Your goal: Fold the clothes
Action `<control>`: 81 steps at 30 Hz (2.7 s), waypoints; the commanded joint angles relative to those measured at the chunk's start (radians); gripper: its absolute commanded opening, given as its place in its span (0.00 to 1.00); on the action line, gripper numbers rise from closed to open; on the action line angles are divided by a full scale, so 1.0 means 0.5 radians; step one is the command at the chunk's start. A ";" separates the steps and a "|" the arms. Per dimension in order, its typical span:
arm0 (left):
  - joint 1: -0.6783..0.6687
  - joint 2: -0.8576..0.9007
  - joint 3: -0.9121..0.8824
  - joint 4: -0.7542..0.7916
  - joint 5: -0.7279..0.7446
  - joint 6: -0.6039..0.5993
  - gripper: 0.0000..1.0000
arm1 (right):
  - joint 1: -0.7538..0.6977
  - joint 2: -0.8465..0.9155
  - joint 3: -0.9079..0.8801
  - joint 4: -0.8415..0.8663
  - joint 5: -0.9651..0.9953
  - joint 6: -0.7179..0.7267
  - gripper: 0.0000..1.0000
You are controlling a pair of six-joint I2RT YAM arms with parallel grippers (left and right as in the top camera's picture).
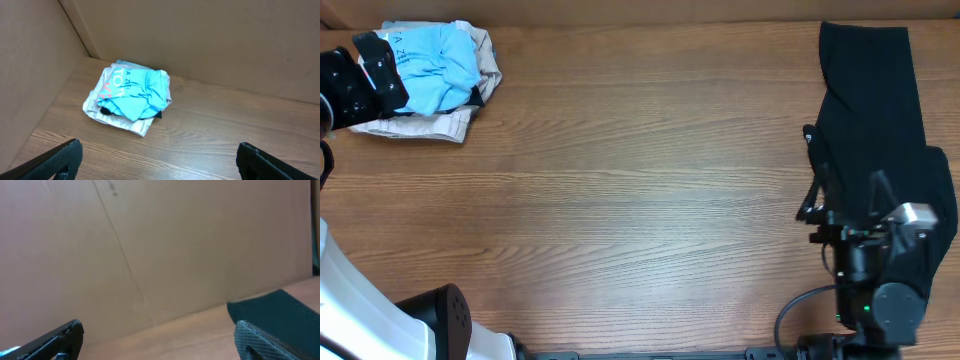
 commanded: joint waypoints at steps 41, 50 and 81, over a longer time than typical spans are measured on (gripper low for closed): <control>0.004 -0.001 -0.007 -0.002 0.014 -0.011 1.00 | -0.008 -0.501 -0.570 -0.278 -0.179 0.008 1.00; 0.004 -0.001 -0.007 -0.002 0.014 -0.011 1.00 | -0.008 -0.501 -0.570 -0.278 -0.179 0.008 1.00; -0.294 -1.736 -2.953 0.982 0.121 -0.072 1.00 | -0.008 -0.501 -0.570 -0.278 -0.179 0.008 1.00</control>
